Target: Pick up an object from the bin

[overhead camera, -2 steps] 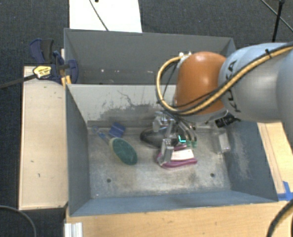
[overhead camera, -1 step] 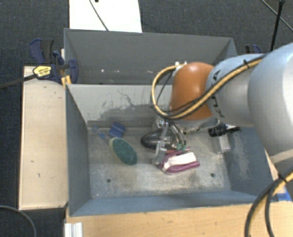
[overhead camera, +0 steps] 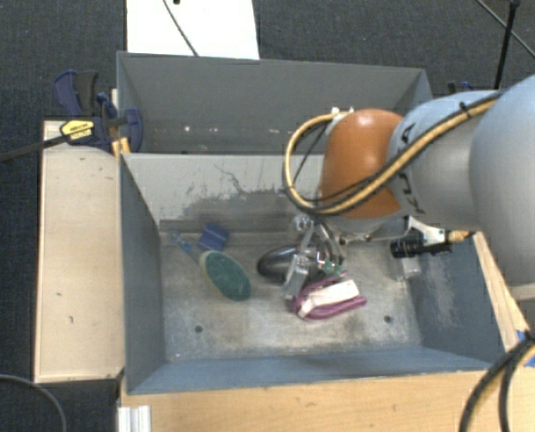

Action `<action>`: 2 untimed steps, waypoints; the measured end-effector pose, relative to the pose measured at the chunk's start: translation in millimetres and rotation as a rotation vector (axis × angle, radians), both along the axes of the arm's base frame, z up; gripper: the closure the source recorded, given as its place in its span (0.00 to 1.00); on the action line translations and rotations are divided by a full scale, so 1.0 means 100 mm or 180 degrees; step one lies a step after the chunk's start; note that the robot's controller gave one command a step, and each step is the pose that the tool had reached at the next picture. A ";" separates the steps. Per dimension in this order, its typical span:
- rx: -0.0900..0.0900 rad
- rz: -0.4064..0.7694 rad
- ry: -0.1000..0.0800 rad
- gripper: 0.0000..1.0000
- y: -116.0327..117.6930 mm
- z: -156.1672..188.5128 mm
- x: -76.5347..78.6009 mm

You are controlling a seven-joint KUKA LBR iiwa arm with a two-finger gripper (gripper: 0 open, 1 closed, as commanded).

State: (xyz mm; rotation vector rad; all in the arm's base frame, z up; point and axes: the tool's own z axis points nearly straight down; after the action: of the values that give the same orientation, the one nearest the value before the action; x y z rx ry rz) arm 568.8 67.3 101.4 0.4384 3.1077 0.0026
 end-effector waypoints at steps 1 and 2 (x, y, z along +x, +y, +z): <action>-0.0001 -0.0328 -0.0004 0.00 -0.15 0.15 0.12; 0.0001 -0.0927 -0.0002 0.00 0.00 -0.31 0.07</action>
Offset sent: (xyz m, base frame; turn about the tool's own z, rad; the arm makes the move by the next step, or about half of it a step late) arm 0.0113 -0.0150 0.0143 0.1054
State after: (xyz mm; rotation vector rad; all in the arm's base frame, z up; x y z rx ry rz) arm 575.5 67.1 70.5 0.8844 3.0104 0.0024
